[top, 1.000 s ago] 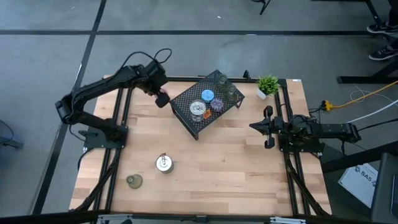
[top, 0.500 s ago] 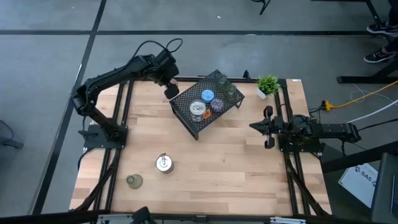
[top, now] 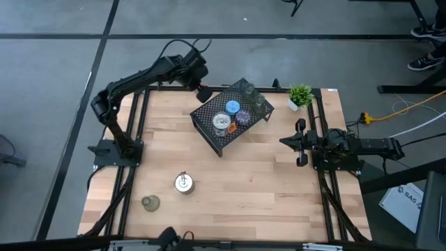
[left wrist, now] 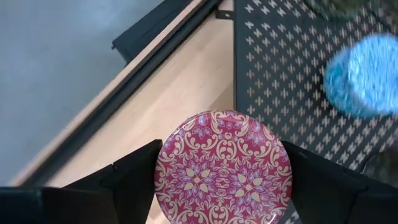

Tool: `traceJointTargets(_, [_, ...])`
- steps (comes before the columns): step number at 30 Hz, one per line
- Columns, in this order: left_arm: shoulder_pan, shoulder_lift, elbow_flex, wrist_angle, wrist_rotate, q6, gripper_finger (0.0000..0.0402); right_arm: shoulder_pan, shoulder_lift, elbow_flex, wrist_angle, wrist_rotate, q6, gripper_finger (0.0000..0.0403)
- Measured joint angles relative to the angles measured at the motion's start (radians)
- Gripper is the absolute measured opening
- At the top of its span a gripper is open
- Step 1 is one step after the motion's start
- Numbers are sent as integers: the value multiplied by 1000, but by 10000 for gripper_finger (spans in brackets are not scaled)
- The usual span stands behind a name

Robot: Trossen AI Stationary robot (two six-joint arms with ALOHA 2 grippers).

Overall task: Pick & Place candle stick holders
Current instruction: Put the pink small scented candle on the shelf aligned with the light blue small scented candles

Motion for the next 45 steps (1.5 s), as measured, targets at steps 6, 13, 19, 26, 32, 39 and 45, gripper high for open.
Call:
traceJointTargets(6, [-6,5,7,7,-15,-216,301,0,0,0,0,0,0,0])
traceJointTargets(13, [-30,5,7,7,-28,-459,301,0,0,0,0,0,0,0])
traceJointTargets(19, [-63,5,7,15,-34,-563,301,0,0,0,0,0,0,0])
traceJointTargets(26, [-88,18,7,70,-61,-591,301,0,0,0,0,0,0,0])
traceJointTargets(32, [-88,23,7,83,-61,-591,301,0,0,0,0,0,0,0])
traceJointTargets(39, [-88,23,7,111,-61,-588,301,0,0,0,0,0,0,0])
traceJointTargets(45, [-87,23,7,130,-61,-587,301,0,0,0,0,0,0,0])
